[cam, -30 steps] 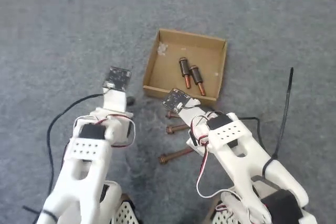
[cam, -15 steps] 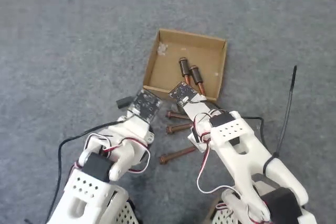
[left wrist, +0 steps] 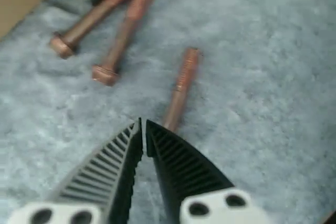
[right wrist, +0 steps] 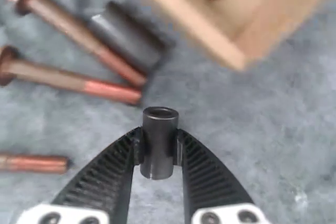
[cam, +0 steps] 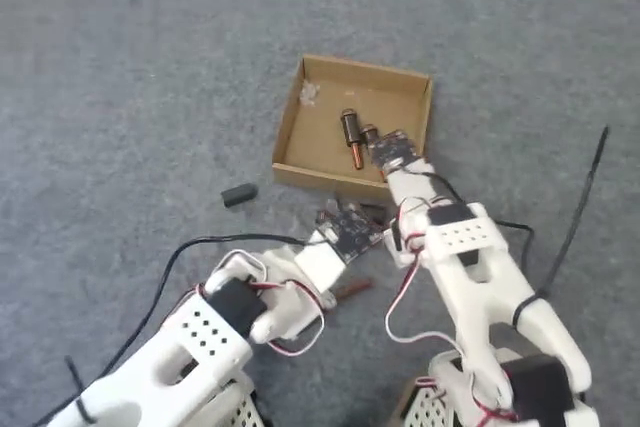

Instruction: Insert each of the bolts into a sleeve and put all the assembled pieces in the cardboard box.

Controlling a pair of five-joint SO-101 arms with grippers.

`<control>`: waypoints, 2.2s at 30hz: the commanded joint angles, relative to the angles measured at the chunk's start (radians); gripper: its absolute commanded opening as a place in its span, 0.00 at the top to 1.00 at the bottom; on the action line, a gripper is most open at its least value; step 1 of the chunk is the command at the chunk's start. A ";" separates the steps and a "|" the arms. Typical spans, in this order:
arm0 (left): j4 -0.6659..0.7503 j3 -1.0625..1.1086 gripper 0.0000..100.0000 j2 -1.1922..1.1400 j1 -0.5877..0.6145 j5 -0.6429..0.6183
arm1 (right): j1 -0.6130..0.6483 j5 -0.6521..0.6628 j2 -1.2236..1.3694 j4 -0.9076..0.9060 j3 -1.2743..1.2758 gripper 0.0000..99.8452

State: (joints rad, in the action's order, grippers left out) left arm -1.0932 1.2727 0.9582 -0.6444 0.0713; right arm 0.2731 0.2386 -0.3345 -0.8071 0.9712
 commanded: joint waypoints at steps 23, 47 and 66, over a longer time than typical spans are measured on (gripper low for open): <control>0.014 -0.030 0.99 -0.186 -0.153 -0.018 | -0.081 -0.135 0.297 -0.091 -0.328 0.99; 0.195 -0.120 0.95 -0.442 0.094 -0.261 | -0.081 -0.137 0.314 -0.110 -0.345 0.99; 0.262 -0.154 0.96 -0.436 0.164 -0.377 | -0.073 -0.132 0.314 -0.110 -0.344 0.99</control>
State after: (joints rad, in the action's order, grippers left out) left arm -0.7756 1.1776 0.5178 -0.4404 -0.3000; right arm 0.2117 0.1143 -0.0184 -0.9099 0.6613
